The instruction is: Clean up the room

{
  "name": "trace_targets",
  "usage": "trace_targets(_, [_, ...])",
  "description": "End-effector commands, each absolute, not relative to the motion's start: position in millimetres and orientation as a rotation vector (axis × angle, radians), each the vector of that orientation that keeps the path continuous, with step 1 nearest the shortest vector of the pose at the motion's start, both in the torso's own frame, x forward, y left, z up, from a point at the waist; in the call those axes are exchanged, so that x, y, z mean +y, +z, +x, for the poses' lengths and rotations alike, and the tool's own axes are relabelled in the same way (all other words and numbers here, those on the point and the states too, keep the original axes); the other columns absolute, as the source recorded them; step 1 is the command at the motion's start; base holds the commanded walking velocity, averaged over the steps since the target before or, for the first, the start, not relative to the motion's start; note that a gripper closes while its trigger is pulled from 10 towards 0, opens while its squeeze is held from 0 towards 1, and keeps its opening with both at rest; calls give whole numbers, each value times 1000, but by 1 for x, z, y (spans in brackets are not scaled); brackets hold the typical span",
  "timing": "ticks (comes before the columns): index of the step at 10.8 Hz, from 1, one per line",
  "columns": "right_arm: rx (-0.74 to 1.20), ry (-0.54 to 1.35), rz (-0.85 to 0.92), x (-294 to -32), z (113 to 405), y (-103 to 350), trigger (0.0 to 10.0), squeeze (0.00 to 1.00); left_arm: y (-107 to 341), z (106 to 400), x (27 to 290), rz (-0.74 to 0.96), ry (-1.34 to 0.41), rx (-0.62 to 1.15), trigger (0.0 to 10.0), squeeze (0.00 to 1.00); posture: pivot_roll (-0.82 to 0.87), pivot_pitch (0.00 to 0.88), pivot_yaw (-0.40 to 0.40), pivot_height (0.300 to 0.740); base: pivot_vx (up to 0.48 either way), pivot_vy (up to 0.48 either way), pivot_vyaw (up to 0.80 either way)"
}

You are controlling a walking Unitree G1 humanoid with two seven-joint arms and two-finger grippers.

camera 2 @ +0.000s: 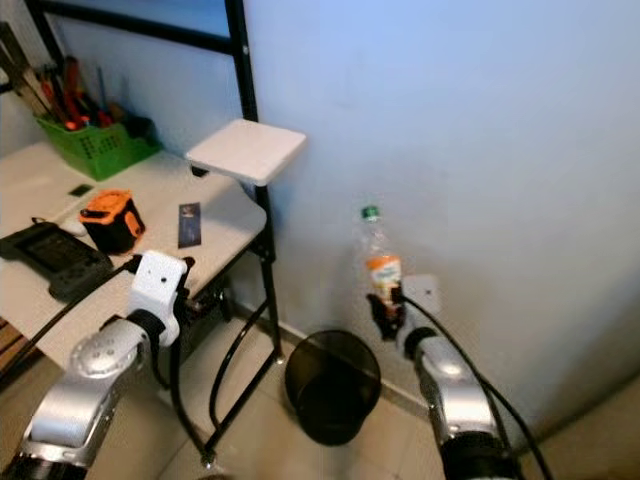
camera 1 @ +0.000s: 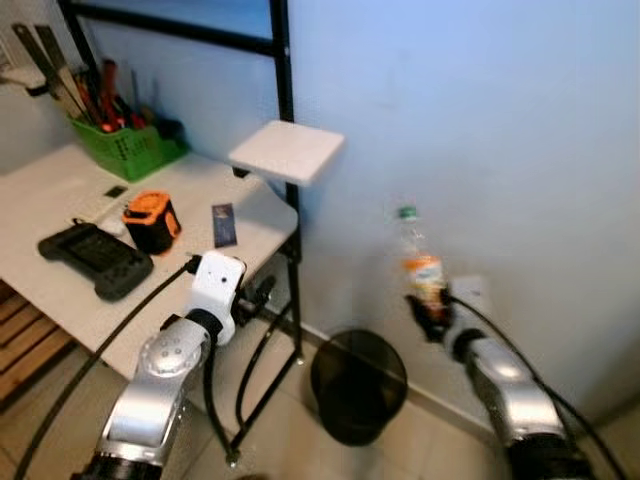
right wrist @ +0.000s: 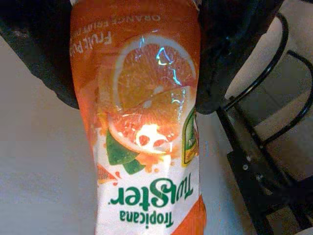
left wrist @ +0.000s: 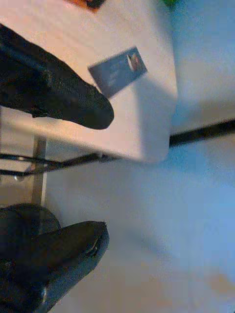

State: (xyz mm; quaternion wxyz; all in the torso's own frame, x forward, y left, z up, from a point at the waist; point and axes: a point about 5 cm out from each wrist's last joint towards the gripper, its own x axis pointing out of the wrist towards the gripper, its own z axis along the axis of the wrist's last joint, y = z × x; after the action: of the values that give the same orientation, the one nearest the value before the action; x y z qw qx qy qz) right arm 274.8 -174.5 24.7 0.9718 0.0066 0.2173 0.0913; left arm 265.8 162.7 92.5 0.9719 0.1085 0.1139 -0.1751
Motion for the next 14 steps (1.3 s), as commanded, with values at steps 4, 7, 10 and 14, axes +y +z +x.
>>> trace_targets(4, [490, 241, -95, -171, 278, 21, 10000, 0, 97, 265, 165, 243, -403, 235, 10000, 0, -38, 0, 15, 740, 233, 0, 0])
trace_targets(7, [711, 367, -232, -171, 274, -9, 10000, 0, 97, 257, 153, 300, -727, 303, 10000, 0, -38, 0, 12, 740, 0, 0, 0])
trace_targets(10, [840, 341, -316, -171, 272, -23, 10000, 0, 101, 250, 151, 364, -943, 361, 10000, 0, -31, 0, 4, 740, 0, 0, 0])
trace_targets(14, [909, 333, -367, -169, 271, -30, 10000, 0, 100, 236, 155, 345, -1133, 492, 10000, 0, -15, 0, -7, 740, 0, 0, 0])
